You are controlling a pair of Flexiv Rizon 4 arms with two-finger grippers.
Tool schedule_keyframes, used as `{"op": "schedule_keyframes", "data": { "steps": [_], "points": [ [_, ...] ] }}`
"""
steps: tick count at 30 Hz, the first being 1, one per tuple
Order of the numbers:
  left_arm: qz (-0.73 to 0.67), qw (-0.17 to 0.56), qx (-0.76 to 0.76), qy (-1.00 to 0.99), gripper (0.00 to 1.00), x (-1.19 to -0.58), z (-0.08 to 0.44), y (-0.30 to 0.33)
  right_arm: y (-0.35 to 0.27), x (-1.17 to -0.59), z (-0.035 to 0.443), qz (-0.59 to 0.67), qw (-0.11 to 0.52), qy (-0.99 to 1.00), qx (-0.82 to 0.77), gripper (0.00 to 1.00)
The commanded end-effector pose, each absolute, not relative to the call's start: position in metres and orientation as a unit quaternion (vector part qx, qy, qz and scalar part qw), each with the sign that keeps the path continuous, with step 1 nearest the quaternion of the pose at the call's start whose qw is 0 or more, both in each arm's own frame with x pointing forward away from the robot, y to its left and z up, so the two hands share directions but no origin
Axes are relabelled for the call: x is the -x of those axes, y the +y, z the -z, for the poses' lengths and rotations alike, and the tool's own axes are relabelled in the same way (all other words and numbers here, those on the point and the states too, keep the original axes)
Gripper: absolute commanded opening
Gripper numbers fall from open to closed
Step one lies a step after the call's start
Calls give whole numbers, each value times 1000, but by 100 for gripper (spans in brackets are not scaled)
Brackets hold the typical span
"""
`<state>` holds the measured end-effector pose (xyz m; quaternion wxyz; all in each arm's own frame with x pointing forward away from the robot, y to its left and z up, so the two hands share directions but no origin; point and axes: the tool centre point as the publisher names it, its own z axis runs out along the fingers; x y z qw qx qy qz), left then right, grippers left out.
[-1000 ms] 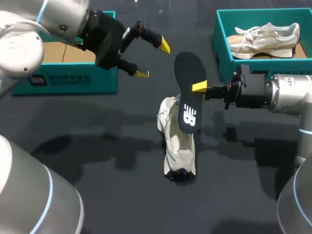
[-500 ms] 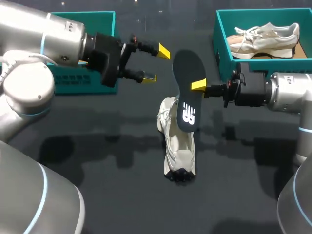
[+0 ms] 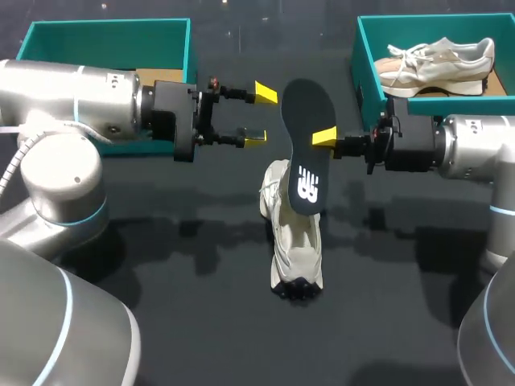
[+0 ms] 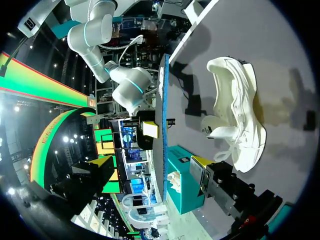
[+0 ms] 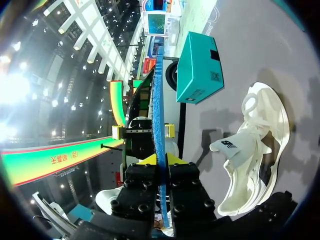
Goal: Take the shoe out of the shoebox, open the shoe tongue, remove and reinsert the insole, then place the shoe into the shoebox
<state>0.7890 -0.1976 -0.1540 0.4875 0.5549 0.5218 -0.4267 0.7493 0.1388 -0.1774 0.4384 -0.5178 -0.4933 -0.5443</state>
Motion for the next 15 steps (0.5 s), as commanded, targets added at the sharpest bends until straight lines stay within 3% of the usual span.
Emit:
{"op": "schedule_keyframes", "data": {
  "steps": [1, 5, 8, 12, 15],
  "points": [
    [432, 507, -538, 516, 100, -789, 162, -216, 143, -747, 174, 548, 435, -485, 525, 0],
    [428, 514, -535, 516, 100, -789, 166, -226, 145, -746, 172, 548, 438, -477, 529, 0],
    [430, 514, -537, 513, 94, -790, 168, -231, 148, -746, 172, 545, 443, -474, 532, 0],
    [428, 515, -539, 510, 74, -794, 171, -236, 151, -745, 173, 539, 453, -473, 530, 0],
    [426, 516, -540, 510, 65, -796, 172, -239, 152, -744, 174, 535, 456, -473, 530, 0]
  ]
}}
